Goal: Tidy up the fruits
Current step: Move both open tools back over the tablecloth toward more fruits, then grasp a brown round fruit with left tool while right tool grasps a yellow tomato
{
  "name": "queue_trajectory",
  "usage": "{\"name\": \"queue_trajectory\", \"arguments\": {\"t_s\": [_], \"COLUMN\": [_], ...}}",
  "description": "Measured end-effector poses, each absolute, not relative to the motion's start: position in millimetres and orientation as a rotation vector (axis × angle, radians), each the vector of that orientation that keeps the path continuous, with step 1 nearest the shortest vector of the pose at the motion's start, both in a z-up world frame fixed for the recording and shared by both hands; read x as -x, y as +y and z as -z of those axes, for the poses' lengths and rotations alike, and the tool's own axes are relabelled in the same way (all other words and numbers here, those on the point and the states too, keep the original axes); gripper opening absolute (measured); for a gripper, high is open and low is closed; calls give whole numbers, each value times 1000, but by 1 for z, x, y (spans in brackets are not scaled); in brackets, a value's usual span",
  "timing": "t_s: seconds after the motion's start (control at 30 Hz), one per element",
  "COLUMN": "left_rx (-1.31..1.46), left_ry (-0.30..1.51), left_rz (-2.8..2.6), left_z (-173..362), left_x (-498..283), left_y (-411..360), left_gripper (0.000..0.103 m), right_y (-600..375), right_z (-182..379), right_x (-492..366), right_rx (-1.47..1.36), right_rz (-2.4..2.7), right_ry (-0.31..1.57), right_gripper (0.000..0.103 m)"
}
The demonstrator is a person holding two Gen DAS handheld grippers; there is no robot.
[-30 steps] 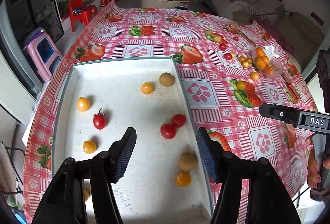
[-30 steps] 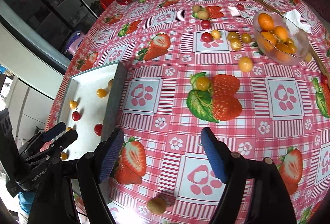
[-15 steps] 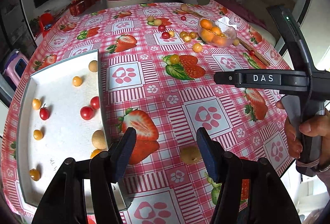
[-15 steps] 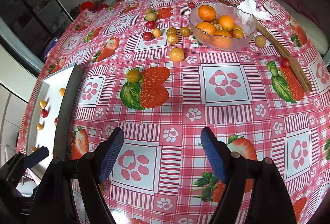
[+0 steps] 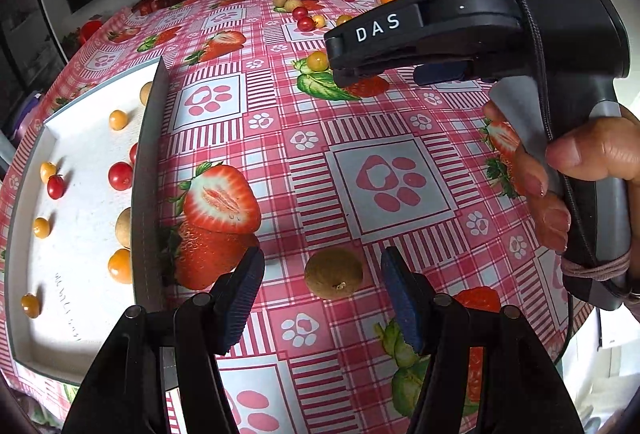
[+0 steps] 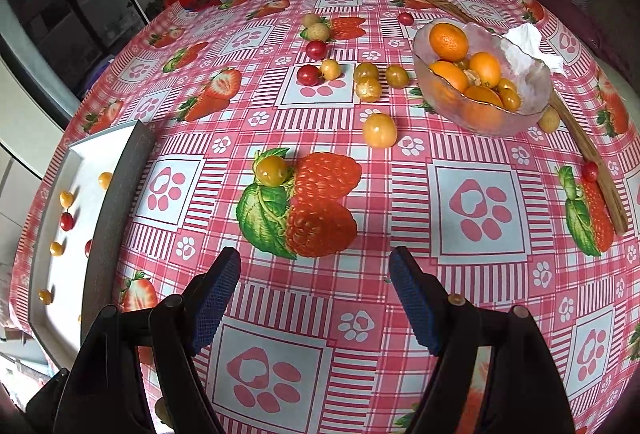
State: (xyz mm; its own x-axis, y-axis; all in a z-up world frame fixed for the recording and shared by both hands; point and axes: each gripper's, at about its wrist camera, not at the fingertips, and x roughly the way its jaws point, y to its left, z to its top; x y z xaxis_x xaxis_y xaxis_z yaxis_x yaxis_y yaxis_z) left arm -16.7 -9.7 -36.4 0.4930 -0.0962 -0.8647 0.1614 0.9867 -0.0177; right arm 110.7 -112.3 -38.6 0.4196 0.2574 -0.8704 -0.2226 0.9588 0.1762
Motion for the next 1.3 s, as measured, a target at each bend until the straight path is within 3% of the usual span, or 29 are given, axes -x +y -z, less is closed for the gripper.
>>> {"name": "queue_trajectory", "arguments": {"t_s": [0.5, 0.67, 0.73, 0.8, 0.87, 1.3], "left_rx": [-103, -82, -79, -86, -101, 122], "left_ry": [1018, 1021, 1019, 1015, 1010, 1007], "left_rz": [117, 113, 127, 152, 168, 236], "left_z": [41, 41, 40, 39, 39, 37], "left_x": [18, 22, 24, 26, 28, 33], "left_y": [-24, -24, -27, -31, -35, -6], "left_gripper": [62, 59, 51, 35, 30, 30], "right_y": [-63, -48, -46, -47, -52, -130], "right_z": [55, 56, 54, 53, 53, 40], "right_x": [-147, -151, -152, -154, -153, -85], "right_rx": [88, 154, 154, 146, 124, -64], "right_rz": [-309, -302, -308, -314, -323, -364], "right_ry": [1042, 1012, 1008, 1009, 1015, 1065], "right_gripper": [79, 55, 39, 25, 23, 23]}}
